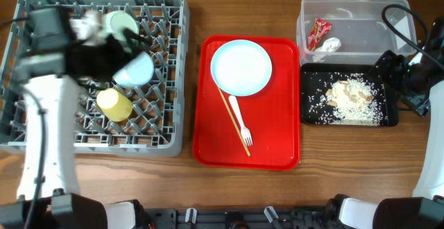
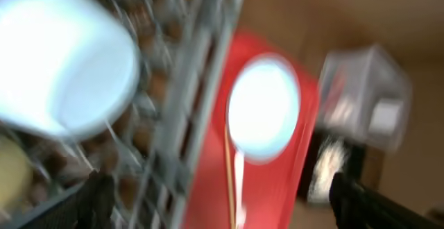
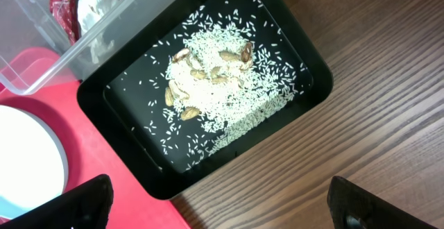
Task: Sort waste into correct bins and load items into the dishwasher rack
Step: 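Place the blue bowl in the rack beside the green cup, then reach the left gripper to the wooden chopstick on the tray and grasp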
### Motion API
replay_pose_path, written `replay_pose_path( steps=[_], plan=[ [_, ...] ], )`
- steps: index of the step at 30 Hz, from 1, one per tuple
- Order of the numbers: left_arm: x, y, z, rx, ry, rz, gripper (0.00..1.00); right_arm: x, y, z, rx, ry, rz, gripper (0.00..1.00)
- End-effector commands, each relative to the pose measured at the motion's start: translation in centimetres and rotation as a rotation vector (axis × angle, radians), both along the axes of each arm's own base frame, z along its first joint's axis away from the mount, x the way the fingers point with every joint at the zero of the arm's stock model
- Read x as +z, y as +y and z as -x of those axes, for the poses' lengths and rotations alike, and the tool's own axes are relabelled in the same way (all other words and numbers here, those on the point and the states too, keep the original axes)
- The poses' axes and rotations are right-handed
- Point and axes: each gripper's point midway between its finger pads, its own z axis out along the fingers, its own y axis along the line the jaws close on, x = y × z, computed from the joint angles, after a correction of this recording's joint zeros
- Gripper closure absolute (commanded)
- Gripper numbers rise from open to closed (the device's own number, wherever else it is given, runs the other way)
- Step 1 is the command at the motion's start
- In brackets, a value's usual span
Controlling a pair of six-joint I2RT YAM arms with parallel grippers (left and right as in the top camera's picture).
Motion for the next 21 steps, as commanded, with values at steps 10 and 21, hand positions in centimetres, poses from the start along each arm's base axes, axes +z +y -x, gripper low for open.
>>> replay_pose_path(
  steps=[10,21],
  plan=[
    [-11.4,-15.4,6.5,-0.156,0.322,-0.317,0.04,-0.4,0.0,-0.1,0.009,0.013,-0.004,0.00],
    [-21.9,-19.1,10.7,-0.136,0.519,-0.546,0.11,-0.4,0.0,-0.1,0.009,0.013,-0.004,0.00]
  ],
)
